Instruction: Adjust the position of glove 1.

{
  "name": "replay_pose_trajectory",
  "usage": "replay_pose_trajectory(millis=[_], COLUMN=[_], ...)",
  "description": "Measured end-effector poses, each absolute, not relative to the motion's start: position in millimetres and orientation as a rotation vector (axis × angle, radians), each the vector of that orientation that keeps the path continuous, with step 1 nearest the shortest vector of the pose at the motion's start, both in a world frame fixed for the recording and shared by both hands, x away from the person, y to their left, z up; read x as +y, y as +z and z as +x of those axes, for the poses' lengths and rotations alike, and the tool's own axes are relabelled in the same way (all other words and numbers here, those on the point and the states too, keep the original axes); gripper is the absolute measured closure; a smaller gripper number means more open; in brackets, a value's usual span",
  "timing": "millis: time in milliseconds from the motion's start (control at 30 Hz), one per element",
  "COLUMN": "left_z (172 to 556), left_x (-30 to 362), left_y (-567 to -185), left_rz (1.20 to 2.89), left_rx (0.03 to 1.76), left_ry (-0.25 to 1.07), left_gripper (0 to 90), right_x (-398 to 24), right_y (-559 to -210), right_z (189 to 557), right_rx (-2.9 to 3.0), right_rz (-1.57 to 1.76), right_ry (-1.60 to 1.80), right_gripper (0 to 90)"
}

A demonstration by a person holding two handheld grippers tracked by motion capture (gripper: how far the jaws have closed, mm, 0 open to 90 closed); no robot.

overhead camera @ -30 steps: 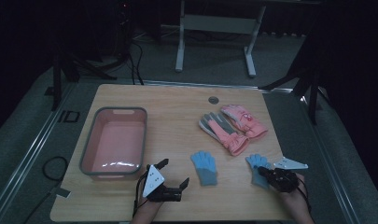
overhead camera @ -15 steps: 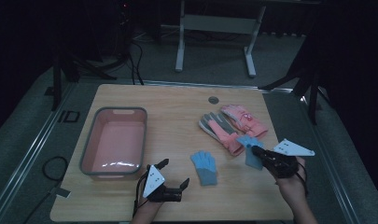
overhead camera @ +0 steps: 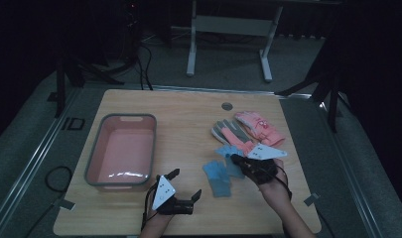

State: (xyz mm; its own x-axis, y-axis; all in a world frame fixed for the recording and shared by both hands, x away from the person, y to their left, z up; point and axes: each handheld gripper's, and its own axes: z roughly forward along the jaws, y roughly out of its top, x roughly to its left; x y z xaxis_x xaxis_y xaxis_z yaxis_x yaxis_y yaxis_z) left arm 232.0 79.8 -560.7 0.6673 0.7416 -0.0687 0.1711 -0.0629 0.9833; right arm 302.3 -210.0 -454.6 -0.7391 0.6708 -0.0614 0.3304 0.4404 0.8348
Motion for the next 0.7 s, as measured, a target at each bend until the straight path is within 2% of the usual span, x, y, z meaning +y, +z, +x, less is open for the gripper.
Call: replay_pose_trajectory(millis=[300,700], left_z=[231.9,232.1], left_x=[79.7,79.6], left_y=[-560.7,-560.5], left_rz=[1.602,1.61], left_rx=[0.765,0.763], left_ry=[0.549,0.55], left_gripper=[0.0,0.0], right_x=[-182.4,-172.9], right_y=[-489.3,-520.7], right_z=[308.0,305.4], right_rx=[2.432,2.525], right_rz=[0.854,0.888], right_ry=[1.14,1.066], right_gripper=[86.9,86.4])
